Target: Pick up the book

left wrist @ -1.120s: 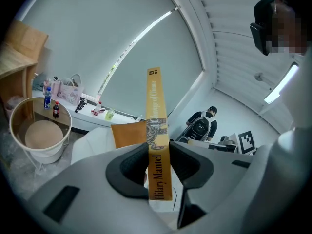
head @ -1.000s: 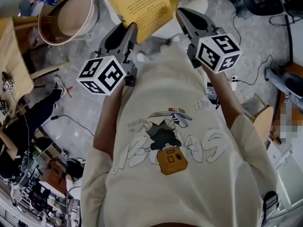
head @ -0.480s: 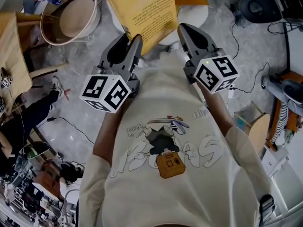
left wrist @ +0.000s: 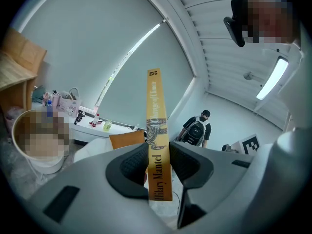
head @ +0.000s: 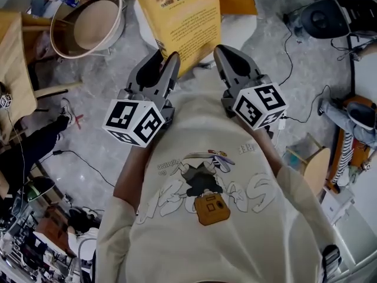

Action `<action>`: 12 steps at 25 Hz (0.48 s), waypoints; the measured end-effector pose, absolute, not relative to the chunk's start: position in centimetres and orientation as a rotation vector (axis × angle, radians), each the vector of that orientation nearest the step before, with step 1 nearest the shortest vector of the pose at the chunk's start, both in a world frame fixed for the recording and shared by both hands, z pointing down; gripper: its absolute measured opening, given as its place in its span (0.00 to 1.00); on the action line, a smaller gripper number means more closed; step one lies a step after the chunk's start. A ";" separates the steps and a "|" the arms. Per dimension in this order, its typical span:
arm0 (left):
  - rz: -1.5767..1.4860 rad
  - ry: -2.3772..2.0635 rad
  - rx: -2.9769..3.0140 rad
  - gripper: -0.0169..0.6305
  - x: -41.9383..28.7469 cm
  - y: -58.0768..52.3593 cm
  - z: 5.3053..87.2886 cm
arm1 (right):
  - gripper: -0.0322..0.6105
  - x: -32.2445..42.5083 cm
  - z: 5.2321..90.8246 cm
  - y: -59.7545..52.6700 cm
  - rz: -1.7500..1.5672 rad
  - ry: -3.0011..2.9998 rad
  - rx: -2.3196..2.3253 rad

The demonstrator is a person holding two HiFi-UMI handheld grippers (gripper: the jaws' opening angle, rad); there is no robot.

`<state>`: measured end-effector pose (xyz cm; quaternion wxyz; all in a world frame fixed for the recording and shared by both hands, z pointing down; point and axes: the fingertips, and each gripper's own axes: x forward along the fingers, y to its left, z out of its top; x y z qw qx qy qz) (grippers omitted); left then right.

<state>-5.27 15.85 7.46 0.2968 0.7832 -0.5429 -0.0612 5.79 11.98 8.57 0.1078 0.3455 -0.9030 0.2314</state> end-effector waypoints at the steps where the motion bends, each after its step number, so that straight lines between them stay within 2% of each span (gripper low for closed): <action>1: -0.169 -1.443 2.081 0.24 -5.6 15.9 7.5 | 0.09 5.4 8.5 12.0 0.678 -2.660 1.015; 12: -0.216 -1.446 2.018 0.24 -8.2 15.9 7.4 | 0.08 3.6 7.4 12.4 0.632 -2.638 1.011</action>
